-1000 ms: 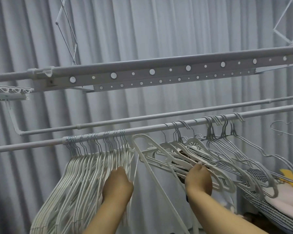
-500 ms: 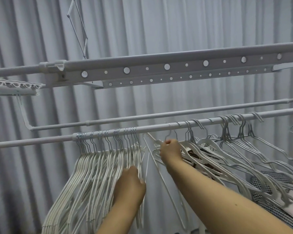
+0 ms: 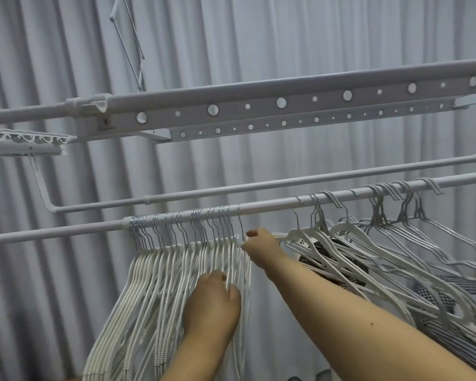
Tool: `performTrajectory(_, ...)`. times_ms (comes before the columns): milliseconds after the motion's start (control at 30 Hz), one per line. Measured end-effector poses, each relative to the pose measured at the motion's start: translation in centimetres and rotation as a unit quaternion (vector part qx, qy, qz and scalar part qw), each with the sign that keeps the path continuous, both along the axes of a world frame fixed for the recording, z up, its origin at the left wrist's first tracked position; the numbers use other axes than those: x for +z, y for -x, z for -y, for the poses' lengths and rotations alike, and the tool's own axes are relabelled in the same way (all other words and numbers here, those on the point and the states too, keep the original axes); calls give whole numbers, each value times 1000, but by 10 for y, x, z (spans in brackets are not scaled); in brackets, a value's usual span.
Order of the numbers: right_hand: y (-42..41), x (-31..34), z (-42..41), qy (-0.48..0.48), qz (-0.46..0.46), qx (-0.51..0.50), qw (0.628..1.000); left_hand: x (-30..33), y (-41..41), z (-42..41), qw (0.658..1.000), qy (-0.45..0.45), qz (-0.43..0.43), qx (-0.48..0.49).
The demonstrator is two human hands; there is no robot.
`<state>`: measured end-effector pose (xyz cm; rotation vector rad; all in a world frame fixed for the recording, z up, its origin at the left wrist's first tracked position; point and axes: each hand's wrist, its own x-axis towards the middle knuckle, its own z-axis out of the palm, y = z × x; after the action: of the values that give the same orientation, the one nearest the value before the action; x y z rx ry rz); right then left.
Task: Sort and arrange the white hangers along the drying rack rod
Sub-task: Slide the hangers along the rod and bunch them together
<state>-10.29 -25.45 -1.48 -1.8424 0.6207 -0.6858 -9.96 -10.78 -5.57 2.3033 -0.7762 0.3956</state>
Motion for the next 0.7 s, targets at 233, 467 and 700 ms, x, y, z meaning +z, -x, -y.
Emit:
performTrajectory(233,65,6,16,124,4,-197,972,13,25,18,994,97,28,-46)
performTrajectory(467,98,-20,28,98,-57,-212,971,9,50,62,981,105,-47,-157)
performTrajectory(700,108,-24,35,62,-78,-137,986,0,58,86,967,44,-167,-190)
